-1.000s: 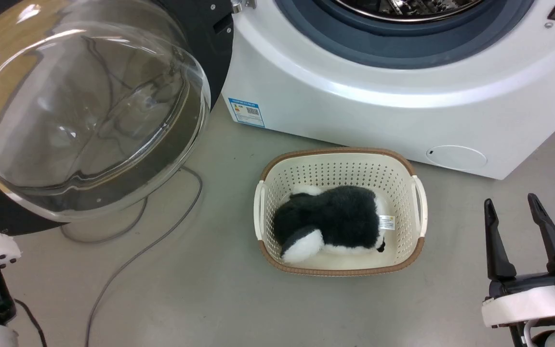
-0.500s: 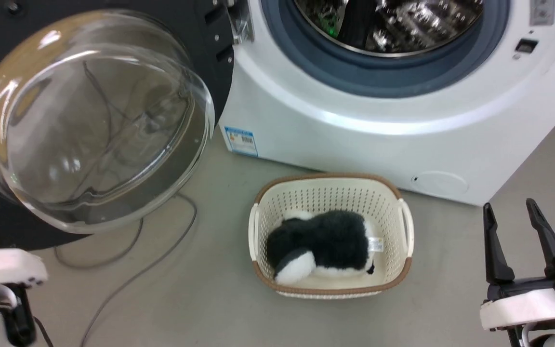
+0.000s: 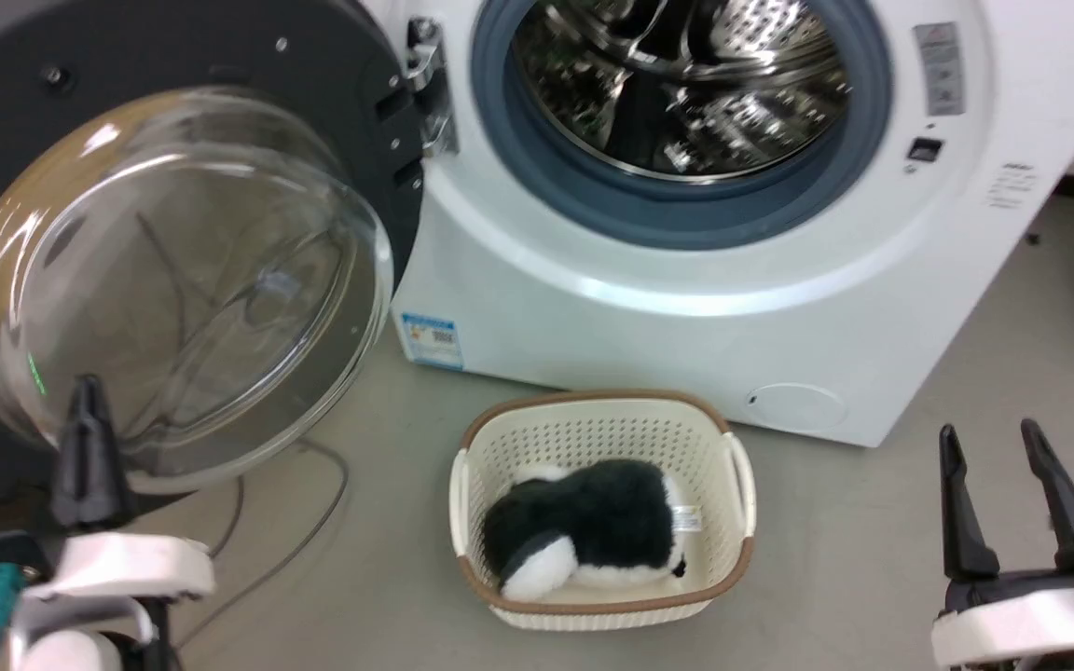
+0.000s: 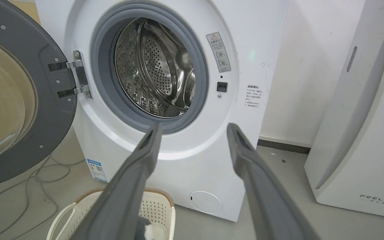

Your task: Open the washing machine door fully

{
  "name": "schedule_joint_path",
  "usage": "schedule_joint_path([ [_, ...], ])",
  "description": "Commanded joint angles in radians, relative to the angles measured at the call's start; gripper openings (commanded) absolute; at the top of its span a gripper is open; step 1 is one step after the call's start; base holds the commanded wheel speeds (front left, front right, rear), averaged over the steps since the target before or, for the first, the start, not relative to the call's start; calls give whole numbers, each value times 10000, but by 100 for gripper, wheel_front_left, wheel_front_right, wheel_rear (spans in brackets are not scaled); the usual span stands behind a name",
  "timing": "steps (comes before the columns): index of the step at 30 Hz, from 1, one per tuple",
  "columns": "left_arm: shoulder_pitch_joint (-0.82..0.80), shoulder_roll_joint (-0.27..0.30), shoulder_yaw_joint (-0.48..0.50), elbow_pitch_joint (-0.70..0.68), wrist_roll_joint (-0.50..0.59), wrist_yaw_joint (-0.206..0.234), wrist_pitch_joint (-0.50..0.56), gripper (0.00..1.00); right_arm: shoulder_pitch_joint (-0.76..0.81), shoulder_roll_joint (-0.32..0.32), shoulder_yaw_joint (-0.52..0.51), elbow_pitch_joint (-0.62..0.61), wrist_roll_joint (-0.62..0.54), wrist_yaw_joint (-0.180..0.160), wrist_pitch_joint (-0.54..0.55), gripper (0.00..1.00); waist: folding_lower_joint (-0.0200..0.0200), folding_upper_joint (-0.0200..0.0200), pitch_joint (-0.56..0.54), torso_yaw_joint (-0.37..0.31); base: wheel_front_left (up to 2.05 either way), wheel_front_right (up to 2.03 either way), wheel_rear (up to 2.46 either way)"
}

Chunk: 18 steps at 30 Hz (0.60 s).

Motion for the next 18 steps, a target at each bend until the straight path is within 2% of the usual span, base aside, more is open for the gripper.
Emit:
schedule_joint_path([
  [1, 160, -48, -62, -79, -1, -50, -44, 0, 132, 33, 8, -48, 23, 6, -44, 100, 1, 0, -180, -194, 0, 0, 0],
  [7, 730, -302, -538, -175, -149, -365, -44, 0, 400, 34, 38, -120, 52, 6, -44, 100, 1, 0, -519, -660, 0, 0, 0],
  [8, 810, -325, -610, -114, -161, -402, -44, 15, 442, 34, 41, -134, 56, 6, -44, 100, 1, 0, -555, -729, 0, 0, 0],
  [9, 872, -351, -656, -71, -174, -418, -44, 82, 480, 34, 45, -144, 61, 6, -44, 100, 1, 0, -594, -796, 0, 0, 0],
  [10, 909, -376, -700, -79, -182, -433, -44, 100, 520, 34, 41, -156, 66, 6, -44, 100, 1, 0, -634, -850, 0, 0, 0],
  [18, 1261, -540, -1023, 1, -355, -578, -44, 100, 661, 35, 219, -177, 103, 6, -44, 100, 1, 0, -779, -1389, 0, 0, 0],
])
